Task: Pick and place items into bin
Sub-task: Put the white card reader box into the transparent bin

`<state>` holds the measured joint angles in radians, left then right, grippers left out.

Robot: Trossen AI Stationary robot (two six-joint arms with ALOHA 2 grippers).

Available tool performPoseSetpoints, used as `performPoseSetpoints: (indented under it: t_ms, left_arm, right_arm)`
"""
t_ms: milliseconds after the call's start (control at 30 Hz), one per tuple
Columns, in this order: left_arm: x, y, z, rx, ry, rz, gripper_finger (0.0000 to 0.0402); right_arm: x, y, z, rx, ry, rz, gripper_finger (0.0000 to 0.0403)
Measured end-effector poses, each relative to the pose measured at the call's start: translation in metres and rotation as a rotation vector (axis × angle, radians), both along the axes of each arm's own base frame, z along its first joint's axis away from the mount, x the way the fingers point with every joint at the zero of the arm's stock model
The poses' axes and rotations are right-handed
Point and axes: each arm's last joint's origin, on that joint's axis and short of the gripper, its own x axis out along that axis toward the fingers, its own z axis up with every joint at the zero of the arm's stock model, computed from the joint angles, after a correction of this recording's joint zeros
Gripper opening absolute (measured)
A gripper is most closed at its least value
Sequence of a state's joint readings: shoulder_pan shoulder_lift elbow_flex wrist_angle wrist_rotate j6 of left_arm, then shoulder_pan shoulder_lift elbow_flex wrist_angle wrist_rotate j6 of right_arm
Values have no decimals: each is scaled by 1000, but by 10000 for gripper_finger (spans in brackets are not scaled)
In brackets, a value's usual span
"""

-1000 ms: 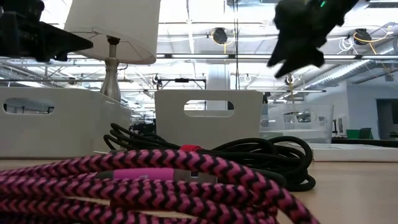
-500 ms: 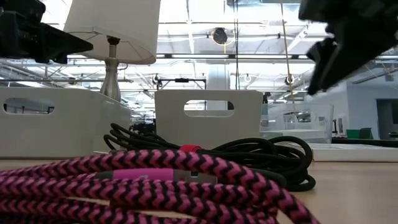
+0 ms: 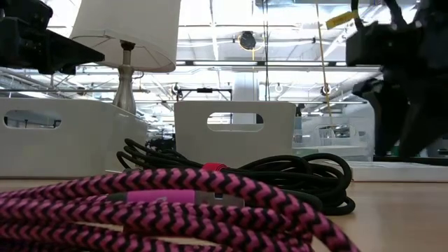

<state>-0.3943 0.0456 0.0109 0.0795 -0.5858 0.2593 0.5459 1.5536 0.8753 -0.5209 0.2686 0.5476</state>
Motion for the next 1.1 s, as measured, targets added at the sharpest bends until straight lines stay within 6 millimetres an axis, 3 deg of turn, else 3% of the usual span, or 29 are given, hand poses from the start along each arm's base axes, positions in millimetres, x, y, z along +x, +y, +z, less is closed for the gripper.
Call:
performPoseSetpoints:
  t_ms: [367,800,933,1100]
  left_arm:
    - [0,0,0,-3,0,0,47]
    - [0,0,0,-32,-5,-1,47]
    - [0,0,0,-32,-5,-1,47]
    - [0,0,0,-31,-5,-1,47]
  right_arm:
    - [1,6,-19,116,141,-57,164]
    - [-6,36,-13,359,110,-147,164]
    - [-10,39,-2,328,44,-155,164]
    - [-4,39,35,228,-51,-90,164]
